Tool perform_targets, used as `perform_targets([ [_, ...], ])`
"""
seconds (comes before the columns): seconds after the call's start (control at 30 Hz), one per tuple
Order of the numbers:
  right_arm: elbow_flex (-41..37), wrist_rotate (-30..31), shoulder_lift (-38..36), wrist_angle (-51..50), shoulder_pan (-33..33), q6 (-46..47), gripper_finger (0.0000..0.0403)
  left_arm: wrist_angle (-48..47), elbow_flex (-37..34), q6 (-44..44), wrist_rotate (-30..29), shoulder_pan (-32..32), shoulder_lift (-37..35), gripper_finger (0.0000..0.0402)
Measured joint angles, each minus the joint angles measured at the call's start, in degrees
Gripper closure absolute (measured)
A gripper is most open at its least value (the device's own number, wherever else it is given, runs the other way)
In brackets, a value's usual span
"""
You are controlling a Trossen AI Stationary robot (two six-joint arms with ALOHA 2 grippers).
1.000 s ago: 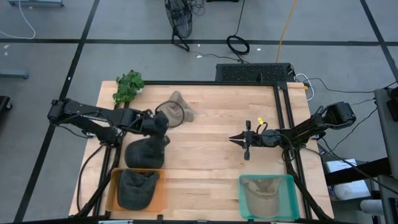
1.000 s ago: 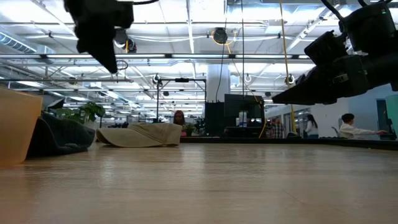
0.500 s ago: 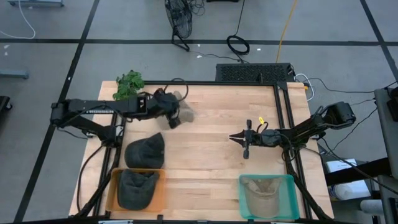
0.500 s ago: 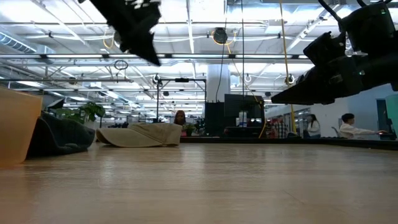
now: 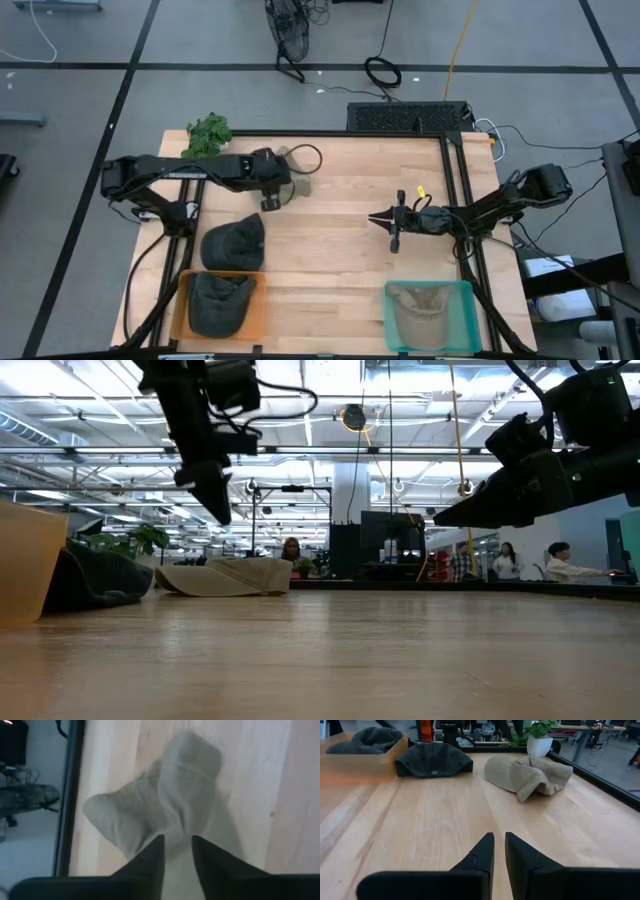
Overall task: Pick & Place hat
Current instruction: Put the brown cap into the blue bin
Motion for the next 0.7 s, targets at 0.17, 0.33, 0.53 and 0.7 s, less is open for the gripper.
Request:
perform_targets([
  [0.17, 0.00, -0.10, 0.00, -0.65, 0.45, 0.95, 0.0380, -0.44, -0.02, 4.90, -3.77, 0.24, 3.87, 0.0221],
  [0.33, 0.00, -0.15, 0.00, -1.34, 0.48, 0.48, 0.0380, 0.01, -0.02, 6.78, -0.82, 2.82, 4.71, 0.0175],
  [0.53, 0.00, -0.17, 0.00, -2.21, 0.50, 0.35, 0.0380, 0.70, 0.04, 9.50, 2.87, 8.53, 5.00, 0.0166],
  [0.7, 0.00, -0.17, 0.00, -2.23, 0.50, 0.34, 0.0380, 3.39, -0.01, 13.07, 5.44, 11.03, 6.49, 0.0179],
])
